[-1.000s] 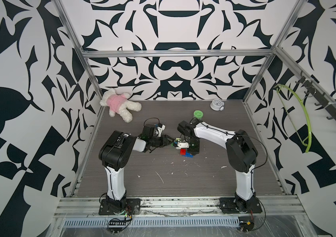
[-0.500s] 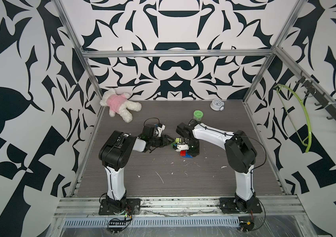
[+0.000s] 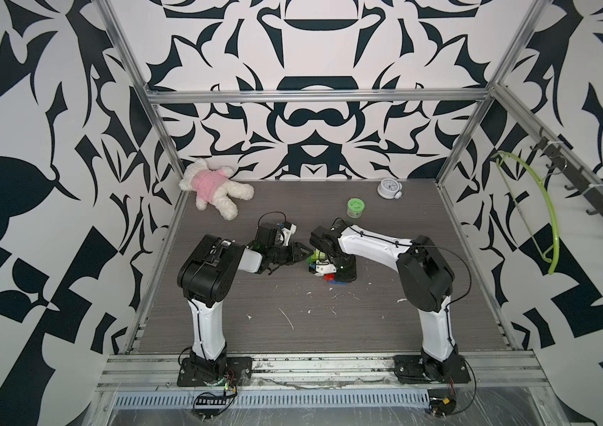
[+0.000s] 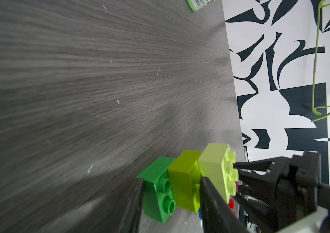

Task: Assemble the letter y with lego
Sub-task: Assemble the lego brick with the lego brick.

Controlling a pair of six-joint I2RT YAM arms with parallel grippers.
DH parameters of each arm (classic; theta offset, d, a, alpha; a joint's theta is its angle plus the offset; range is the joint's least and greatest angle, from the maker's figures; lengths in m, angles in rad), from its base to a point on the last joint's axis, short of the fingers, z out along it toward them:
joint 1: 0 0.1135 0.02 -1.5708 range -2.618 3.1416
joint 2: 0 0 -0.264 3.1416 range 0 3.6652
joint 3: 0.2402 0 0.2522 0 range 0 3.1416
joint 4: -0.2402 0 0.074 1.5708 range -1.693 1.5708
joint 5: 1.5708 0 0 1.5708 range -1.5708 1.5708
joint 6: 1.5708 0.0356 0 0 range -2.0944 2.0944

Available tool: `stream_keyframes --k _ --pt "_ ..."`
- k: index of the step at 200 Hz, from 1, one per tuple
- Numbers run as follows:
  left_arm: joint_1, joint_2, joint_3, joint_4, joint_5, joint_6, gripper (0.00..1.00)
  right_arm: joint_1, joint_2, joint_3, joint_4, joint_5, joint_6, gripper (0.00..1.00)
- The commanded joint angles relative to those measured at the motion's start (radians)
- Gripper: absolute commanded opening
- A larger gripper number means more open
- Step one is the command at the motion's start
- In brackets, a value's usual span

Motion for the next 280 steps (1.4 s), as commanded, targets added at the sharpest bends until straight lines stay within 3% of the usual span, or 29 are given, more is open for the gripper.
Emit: stream_keyframes --k 1,67,155,186,225,280 --pt "0.027 0.13 -0.076 -0.38 -0.249 0.027 0.48 0.016 0.109 -0.037 0.005 -0.057 0.009 0.06" --pt "0.029 0.128 -0.076 -0.381 -0.249 0.027 0.48 0.031 0.115 -0.009 -0.011 -0.055 0.026 0.09" --pt "0.029 0.13 -0.076 -0.38 -0.248 0.027 0.48 -0.012 -0.051 -0.247 0.015 0.027 -0.005 0.12" --pt "0.029 0.129 -0.075 -0.38 -0.249 0.027 0.48 -0.013 -0.077 -0.226 0.021 0.027 0.028 0.26" --pt "0.029 0.13 -0.076 -0.38 -0.249 0.028 0.48 -0.021 -0.127 -0.187 0.027 -0.009 0.07 0.56" --pt "0.029 0.131 -0.076 -0.38 -0.25 0.028 0.48 -0.039 -0.226 -0.218 0.061 -0.032 0.076 0.64"
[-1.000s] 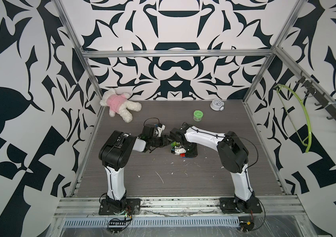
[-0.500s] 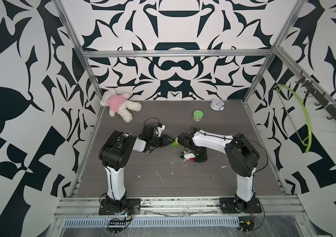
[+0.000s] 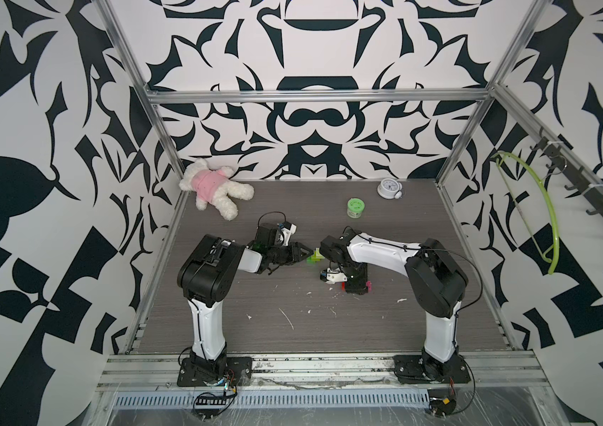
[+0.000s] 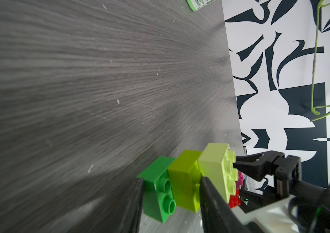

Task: Assemble the letter y with lego
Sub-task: Assemble the lego brick with the lego brick.

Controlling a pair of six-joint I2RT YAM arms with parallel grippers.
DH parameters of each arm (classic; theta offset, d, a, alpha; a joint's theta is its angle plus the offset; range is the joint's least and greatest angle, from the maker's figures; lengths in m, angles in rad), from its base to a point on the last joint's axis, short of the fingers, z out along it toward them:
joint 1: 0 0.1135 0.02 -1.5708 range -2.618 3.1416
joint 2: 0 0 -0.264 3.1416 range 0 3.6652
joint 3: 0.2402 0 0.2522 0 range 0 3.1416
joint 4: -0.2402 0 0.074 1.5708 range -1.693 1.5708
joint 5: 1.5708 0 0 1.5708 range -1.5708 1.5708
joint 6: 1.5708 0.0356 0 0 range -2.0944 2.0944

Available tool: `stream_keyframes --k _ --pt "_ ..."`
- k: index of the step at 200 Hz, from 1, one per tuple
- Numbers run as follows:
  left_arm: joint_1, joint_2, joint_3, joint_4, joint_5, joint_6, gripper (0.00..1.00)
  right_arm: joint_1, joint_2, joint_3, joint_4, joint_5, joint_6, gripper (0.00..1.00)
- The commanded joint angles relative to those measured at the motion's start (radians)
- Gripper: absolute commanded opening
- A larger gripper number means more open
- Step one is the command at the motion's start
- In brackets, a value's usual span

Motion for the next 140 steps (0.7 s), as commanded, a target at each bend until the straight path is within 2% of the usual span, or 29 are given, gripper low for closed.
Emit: stream_keyframes --k 1,83,140 --pt "0.027 0.13 -0.076 -0.38 -0.255 0.028 0.48 -0.014 -0.098 -0.01 0.013 -0.064 0.016 0.64" --pt "0.027 0.13 -0.075 -0.38 -0.254 0.031 0.48 -0.146 -0.314 -0.268 0.301 -0.352 -0.042 0.63" --pt "0.028 0.131 -0.074 -0.38 -0.254 0.03 0.48 -0.154 -0.345 -0.35 0.42 -0.386 -0.064 0.62"
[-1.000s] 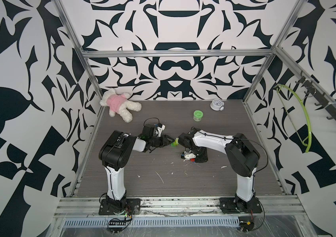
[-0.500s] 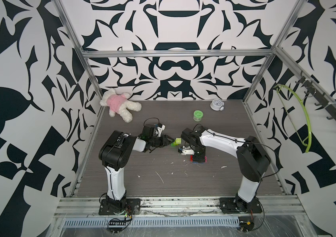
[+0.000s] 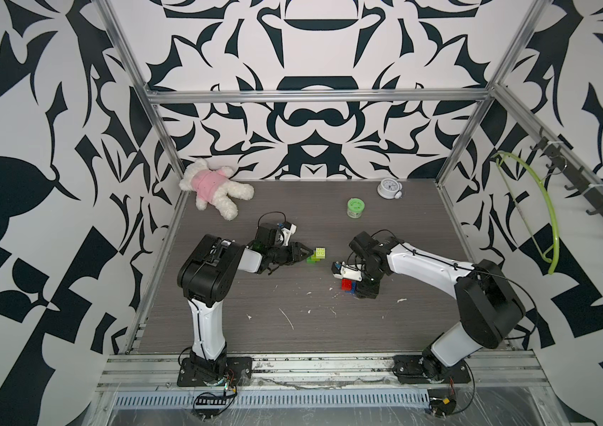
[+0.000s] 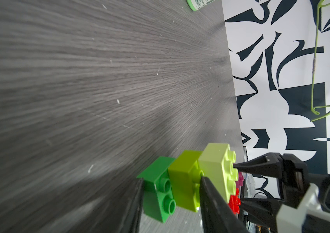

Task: Assemble the letter y with lego
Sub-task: Assemble the lego brick with the lego brick, then pick up the lego brick from the center of the board.

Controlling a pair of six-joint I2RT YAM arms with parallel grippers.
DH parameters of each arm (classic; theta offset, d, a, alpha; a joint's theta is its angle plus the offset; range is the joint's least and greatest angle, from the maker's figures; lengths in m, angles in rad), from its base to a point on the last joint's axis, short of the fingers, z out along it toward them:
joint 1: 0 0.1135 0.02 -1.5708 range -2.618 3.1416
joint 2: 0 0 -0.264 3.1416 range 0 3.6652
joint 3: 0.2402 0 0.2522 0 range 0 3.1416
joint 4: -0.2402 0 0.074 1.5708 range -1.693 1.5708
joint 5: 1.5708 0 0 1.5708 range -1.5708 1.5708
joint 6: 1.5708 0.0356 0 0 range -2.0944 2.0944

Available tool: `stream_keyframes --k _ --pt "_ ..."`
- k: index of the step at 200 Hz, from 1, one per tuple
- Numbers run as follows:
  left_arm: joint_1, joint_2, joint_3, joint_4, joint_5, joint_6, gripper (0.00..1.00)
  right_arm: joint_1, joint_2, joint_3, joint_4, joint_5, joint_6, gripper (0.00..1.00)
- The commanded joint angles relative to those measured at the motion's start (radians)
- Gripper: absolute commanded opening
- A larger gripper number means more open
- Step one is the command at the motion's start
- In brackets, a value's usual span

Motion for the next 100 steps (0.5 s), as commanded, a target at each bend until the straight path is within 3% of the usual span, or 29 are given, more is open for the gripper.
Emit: stream_keyframes --k 1,100 --pt "0.027 0.131 -0.074 -0.38 -0.255 0.029 0.48 0.001 -0.016 -0.008 0.069 -0.045 -0.021 0.62" --pt "0.027 0.131 -0.075 -0.381 -0.258 0.029 0.47 0.0 0.055 0.01 0.078 -0.052 -0.024 0.5"
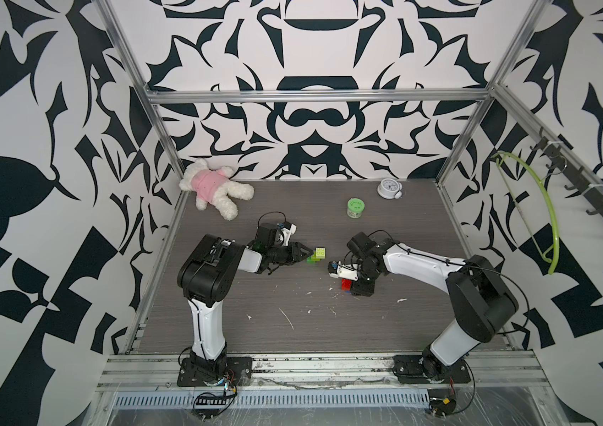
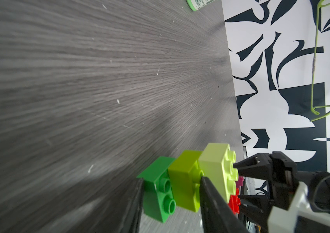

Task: Assemble the letter y with lego
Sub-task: Pick up the lego brick from the center of the board.

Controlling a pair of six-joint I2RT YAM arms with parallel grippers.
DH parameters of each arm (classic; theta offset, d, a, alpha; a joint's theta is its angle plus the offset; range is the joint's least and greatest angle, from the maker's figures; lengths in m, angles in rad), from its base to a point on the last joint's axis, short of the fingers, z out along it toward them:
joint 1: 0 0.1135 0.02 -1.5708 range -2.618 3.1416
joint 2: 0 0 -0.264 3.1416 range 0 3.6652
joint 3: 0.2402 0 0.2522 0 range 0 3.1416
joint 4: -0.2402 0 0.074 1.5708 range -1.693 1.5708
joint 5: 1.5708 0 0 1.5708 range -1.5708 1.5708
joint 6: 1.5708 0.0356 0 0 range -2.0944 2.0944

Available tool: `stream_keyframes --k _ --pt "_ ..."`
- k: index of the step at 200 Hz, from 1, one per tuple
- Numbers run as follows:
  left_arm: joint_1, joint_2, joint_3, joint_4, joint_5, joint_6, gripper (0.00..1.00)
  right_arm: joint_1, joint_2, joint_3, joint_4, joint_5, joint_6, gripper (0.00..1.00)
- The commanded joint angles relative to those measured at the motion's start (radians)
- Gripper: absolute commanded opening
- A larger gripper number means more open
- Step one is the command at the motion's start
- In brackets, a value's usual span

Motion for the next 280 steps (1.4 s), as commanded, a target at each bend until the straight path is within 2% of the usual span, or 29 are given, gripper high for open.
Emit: stream_keyframes --k 1,39,61,137,211,280 --pt "0.026 0.13 -0.074 -0.382 -0.258 0.029 0.48 0.0 -0.004 0.016 -0.004 -0.018 -0.007 0.5" --pt "0.026 0.132 -0.073 -0.383 -0.257 0.03 0.48 -0.001 0.013 0.022 -0.011 -0.02 -0.011 0.35" --pt "0.026 0.132 -0.073 -0.385 -0.257 0.03 0.48 -0.001 0.018 0.026 -0.016 -0.023 -0.014 0.31" --pt "0.026 0.14 -0.071 -0.387 -0.256 0.028 0.48 0.0 -0.031 0.112 -0.087 -0.016 -0.015 0.27" --pt "0.027 0.136 -0.073 -0.384 -0.252 0.026 0.47 0.0 0.023 0.397 -0.209 -0.051 -0.058 0.25" --pt "0.027 0.139 -0.073 -0.382 -0.249 0.026 0.47 0.003 0.245 0.733 -0.373 -0.057 -0.093 0.23"
